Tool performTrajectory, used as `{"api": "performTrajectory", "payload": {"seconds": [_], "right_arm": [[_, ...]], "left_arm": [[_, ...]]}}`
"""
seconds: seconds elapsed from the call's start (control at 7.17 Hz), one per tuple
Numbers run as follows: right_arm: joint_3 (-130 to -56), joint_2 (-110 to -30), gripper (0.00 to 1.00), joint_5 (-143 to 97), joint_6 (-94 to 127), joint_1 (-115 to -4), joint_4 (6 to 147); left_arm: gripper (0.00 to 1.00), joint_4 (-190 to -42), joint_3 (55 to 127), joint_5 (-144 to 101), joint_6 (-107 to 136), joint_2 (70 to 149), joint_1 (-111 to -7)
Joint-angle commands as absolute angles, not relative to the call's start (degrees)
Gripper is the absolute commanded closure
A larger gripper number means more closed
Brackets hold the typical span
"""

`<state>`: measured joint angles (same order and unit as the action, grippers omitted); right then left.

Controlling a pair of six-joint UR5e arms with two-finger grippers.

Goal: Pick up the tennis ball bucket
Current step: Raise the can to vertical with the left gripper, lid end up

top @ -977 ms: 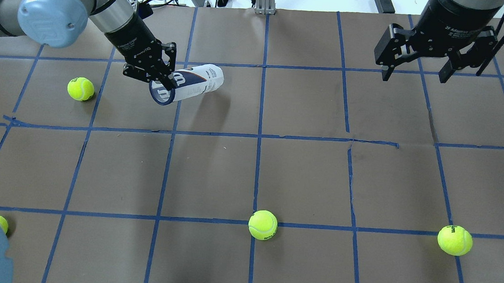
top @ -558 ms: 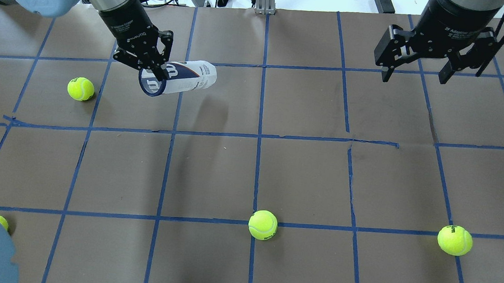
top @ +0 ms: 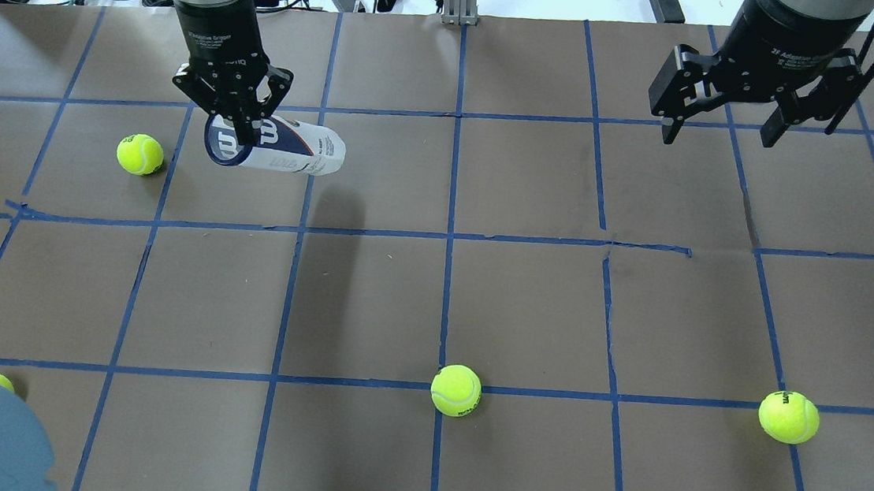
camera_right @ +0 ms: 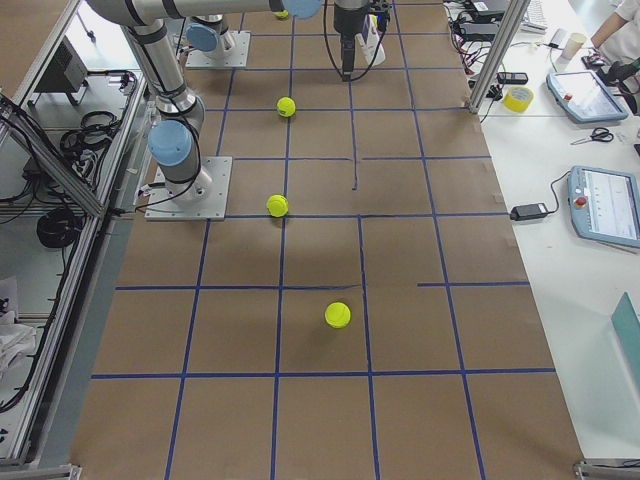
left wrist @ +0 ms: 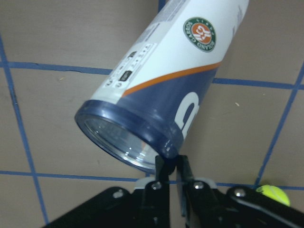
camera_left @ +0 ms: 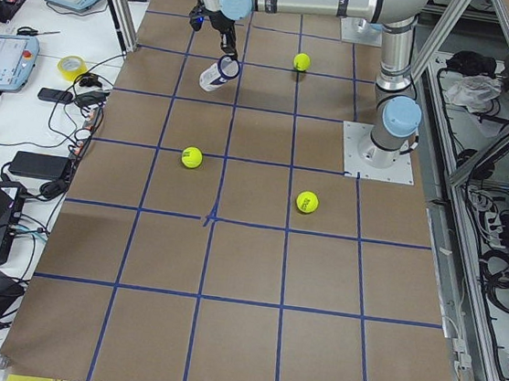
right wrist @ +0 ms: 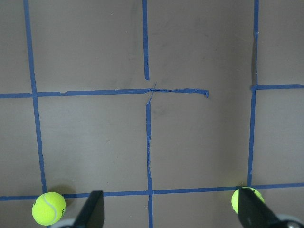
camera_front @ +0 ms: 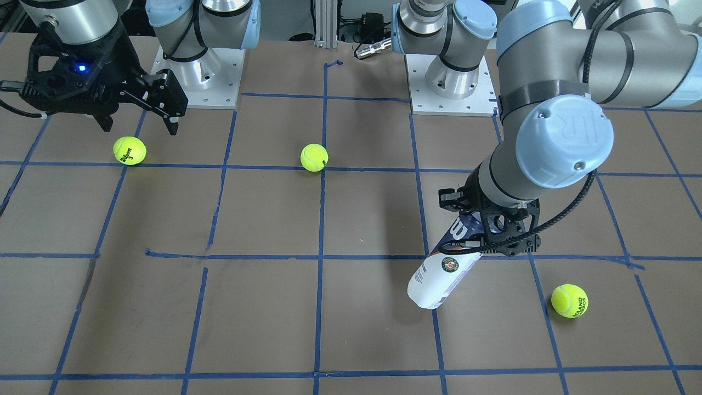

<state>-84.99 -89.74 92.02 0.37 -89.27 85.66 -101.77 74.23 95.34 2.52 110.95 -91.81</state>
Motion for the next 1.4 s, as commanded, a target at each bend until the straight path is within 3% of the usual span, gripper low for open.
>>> {"api": "performTrajectory", "payload": {"seconds": [0.0,0.42,1.26], "right_arm": [[-84.99,-89.74,0.0,92.02,0.26,-89.21,85.61],[-85.25,-89.65,0.0,92.02,0.44,-89.03,85.6],[-85.34,-89.65,0.0,92.11,0.44,-89.03,85.52]], "left_arm": [[1.0,-102.57,72.52,104.54,-2.09,112.66,-96.21],[1.0,-103.89,68.21,115.29,-10.35,116.53,-100.71],[1.0,-102.57,66.36,127.67,-24.07,122.07,-108.62]]}}
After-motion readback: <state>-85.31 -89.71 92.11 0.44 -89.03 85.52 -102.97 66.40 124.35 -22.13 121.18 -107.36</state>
